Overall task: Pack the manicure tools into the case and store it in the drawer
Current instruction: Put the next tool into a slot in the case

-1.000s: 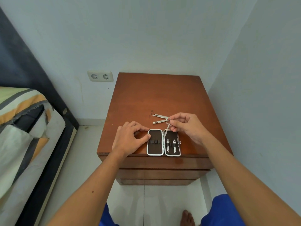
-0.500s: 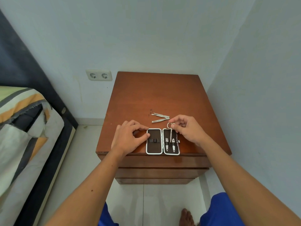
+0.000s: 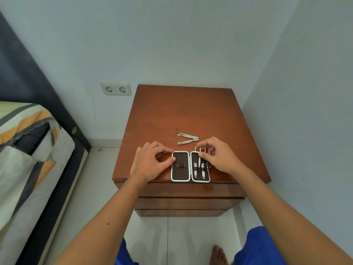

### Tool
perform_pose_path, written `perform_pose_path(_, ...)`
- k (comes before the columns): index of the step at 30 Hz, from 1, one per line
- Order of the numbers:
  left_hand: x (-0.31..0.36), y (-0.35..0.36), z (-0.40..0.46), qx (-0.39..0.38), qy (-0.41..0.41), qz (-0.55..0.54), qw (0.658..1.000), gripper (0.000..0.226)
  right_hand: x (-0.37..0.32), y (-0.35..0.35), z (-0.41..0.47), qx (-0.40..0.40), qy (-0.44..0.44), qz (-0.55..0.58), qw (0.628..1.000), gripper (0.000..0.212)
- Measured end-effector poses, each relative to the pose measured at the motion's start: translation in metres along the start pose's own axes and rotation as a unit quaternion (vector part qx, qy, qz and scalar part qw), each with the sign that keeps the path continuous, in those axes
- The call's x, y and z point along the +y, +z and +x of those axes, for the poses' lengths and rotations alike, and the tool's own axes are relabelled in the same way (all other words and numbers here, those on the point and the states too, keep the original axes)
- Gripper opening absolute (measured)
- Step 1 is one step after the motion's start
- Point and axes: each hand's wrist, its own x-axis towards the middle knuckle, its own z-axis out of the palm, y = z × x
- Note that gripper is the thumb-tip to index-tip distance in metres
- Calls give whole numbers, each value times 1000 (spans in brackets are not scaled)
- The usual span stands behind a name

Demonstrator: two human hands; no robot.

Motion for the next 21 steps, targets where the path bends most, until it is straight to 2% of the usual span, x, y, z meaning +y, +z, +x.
perform_pose_path(5,1,0,0,2,0,1,1000,30,0,-3,-1,-23,-13,-10,1000,38)
perform_pose_path(17,0,-1,0,1,1,1,1000,30,-6,-8,-5,-65,-38,-66,995,30)
perform_pose_path(19,0,-1,0,1,0,1,1000,30,-8,-7,-10,-66,-40,-70,995,40)
perform_pose_path(21,0,-1,0,0,0,2,1000,30,-9,-8,-18,-79,-37,-72,994,57)
